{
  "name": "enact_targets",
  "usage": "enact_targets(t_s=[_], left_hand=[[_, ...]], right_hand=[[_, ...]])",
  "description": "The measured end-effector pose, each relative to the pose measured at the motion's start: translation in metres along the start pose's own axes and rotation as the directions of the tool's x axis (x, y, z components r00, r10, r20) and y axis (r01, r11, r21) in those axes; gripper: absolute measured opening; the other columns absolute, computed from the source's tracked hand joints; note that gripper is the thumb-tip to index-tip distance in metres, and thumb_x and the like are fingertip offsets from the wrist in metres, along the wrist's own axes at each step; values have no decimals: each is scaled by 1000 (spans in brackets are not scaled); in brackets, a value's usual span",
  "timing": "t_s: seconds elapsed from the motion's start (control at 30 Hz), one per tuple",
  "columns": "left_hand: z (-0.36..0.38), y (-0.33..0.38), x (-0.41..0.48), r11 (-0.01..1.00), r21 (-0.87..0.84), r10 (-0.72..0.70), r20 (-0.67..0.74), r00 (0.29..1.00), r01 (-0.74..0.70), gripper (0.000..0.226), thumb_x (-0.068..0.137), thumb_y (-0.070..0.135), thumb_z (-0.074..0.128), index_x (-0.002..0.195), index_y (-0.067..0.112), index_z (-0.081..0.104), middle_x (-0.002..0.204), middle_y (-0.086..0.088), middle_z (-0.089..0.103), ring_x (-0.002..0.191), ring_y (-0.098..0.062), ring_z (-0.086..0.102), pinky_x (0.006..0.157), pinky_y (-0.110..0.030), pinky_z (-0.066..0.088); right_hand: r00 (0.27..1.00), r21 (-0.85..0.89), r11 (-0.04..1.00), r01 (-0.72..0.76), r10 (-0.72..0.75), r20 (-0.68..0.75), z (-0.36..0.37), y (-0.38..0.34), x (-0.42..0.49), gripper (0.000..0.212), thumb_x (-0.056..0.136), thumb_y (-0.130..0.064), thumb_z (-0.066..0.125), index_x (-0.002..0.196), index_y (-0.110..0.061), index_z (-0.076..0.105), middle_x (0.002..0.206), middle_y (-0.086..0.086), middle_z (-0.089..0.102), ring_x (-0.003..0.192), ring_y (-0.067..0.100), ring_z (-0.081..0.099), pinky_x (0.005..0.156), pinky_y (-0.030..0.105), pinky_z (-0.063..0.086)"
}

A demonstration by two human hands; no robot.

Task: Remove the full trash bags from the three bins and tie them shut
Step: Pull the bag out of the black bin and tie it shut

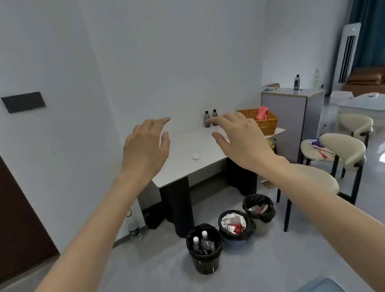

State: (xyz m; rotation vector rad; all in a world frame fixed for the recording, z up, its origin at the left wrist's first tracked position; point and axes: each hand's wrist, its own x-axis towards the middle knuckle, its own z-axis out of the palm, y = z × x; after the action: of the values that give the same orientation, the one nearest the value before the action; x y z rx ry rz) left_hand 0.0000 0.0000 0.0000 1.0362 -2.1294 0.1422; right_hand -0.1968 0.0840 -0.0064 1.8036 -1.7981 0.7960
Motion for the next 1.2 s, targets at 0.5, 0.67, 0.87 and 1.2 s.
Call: enact_targets(t_s=[0.5,0.67,0.87,1.2], left_hand=[[189,-59,136,1000,22,-23,116,993,21,40,97,27,37,137,30,44,134,3,53,124,-21,47,101,-38,38],[257,-58,184,996,34,-83,159,984,78,40,98,27,38,137,29,43,134,2,52,124,-22,46,102,-38,36],[330,-65,231,991,43,-135,213,968,129,41,98,29,37,138,31,41,137,4,50,126,-21,45,100,-37,37],[458,-108,284,981,-1,-181,333,925,193,40,97,28,39,136,30,44,134,3,52,121,-22,48,98,-36,39]], right_hand=[[993,20,999,-46,44,109,164,139,110,37,98,-29,46,134,-25,48,133,-3,54,122,19,47,91,33,38],[984,42,999,-10,2,180,214,205,149,37,97,-28,47,134,-25,48,132,-3,55,121,21,48,93,35,40],[972,65,998,11,-26,236,269,273,191,36,97,-29,48,133,-25,49,130,-3,56,114,20,52,91,37,45],[937,130,990,-49,0,349,377,354,243,36,97,-29,47,133,-25,48,130,-3,56,117,20,50,94,40,44]])
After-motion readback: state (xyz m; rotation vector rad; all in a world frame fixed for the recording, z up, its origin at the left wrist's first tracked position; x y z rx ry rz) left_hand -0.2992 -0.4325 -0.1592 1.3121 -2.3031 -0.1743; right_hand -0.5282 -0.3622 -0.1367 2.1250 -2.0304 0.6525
